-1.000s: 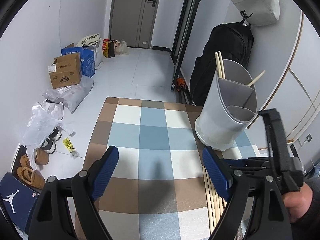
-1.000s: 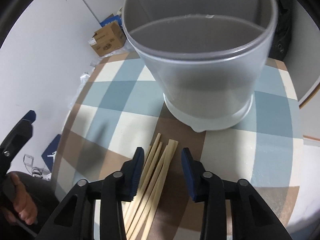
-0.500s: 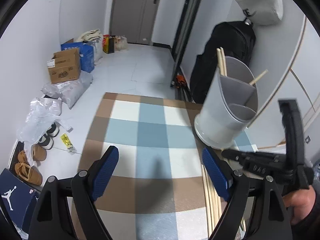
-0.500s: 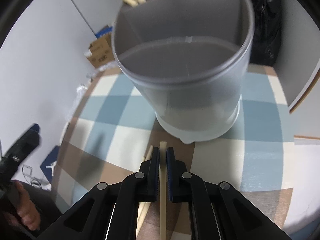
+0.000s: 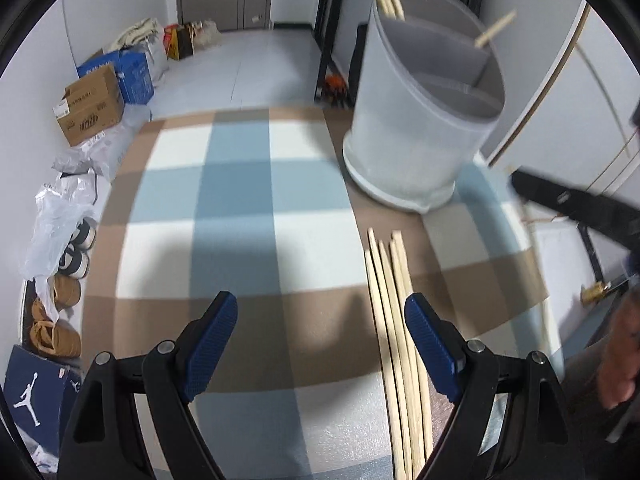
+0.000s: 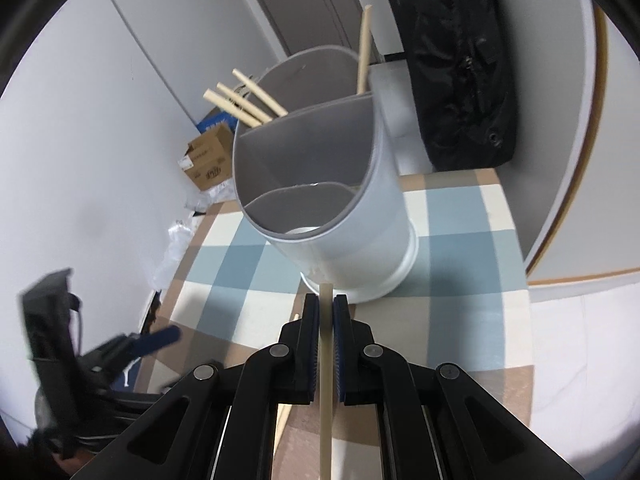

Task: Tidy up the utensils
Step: 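Lift the chopstick with the right gripper while the left gripper grasps another chopstick, then raise both held chopsticks over the holder and release them inside, then open both grippers and move them back down toward the chopstick pile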

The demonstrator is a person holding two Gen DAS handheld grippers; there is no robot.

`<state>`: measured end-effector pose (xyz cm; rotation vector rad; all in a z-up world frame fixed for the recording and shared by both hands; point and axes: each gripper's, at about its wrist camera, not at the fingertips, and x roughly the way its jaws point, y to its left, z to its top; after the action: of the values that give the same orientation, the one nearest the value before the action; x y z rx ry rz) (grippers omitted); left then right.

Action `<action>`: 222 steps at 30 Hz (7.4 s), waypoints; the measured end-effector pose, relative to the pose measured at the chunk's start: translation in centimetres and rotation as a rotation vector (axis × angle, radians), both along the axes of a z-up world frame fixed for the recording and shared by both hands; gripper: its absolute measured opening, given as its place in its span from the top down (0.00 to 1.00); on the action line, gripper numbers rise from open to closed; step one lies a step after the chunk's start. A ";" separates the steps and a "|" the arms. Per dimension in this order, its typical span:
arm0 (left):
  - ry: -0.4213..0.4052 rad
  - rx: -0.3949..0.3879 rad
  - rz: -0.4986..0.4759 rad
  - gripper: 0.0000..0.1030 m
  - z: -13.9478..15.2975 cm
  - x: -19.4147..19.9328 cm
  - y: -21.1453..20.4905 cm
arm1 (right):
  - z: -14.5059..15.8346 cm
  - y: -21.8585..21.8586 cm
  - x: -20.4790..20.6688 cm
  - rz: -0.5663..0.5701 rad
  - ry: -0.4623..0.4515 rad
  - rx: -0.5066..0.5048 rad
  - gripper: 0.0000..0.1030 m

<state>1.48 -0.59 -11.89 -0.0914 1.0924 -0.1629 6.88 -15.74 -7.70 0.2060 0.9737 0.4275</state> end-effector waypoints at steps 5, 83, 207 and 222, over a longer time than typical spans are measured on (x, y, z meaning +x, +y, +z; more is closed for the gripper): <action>0.075 0.047 0.009 0.20 -1.4 0.0 -0.8 | 0.7 -0.5 -0.6 -0.004 -0.025 0.015 0.94; -0.547 -0.228 0.064 1.00 20.3 5.4 1.9 | 17.1 -1.0 4.1 -0.065 -0.640 0.176 0.94; -0.282 -0.081 0.175 0.24 5.7 -1.4 5.1 | 0.3 1.4 -1.5 0.104 -0.029 0.030 0.08; -0.233 -0.061 0.211 0.24 4.2 -1.3 7.4 | -6.2 5.1 3.2 0.074 0.229 -0.038 0.42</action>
<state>0.18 6.82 -7.73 -0.2357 0.8392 -0.0159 10.04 -10.63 -13.95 0.1877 1.2165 0.4591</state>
